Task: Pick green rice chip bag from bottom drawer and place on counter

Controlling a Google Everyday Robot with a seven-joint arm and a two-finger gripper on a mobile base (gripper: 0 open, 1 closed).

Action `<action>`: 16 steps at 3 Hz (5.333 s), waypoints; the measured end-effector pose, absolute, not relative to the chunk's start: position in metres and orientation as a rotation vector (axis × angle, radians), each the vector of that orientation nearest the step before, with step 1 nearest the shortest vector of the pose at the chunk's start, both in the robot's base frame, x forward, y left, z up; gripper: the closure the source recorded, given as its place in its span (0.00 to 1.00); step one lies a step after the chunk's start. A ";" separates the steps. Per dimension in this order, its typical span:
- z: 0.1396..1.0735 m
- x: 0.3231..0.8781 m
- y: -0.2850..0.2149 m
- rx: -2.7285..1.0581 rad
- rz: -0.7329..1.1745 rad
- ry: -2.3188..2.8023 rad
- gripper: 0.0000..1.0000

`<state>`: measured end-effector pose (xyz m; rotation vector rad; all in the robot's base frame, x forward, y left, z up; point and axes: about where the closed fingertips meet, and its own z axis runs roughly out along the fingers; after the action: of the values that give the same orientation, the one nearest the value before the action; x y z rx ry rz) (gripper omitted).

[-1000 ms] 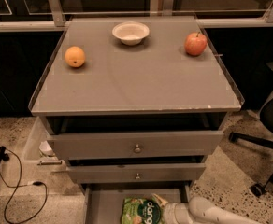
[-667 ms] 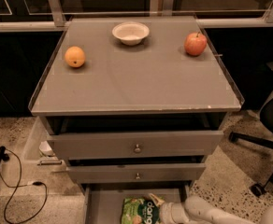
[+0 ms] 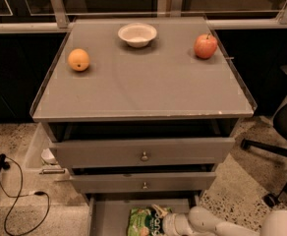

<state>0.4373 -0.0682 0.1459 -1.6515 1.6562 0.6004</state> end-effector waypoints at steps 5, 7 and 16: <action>0.131 0.441 -0.068 -1.658 0.567 1.711 0.89; 0.131 0.441 -0.068 -1.658 0.567 1.711 1.00; 0.449 0.401 -0.161 -1.750 0.177 1.408 1.00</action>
Offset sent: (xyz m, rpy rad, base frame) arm 0.0020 0.0002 -0.0124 -0.0364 0.0134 -0.0178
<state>0.4012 -0.1607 0.4492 -1.7500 1.4079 0.1765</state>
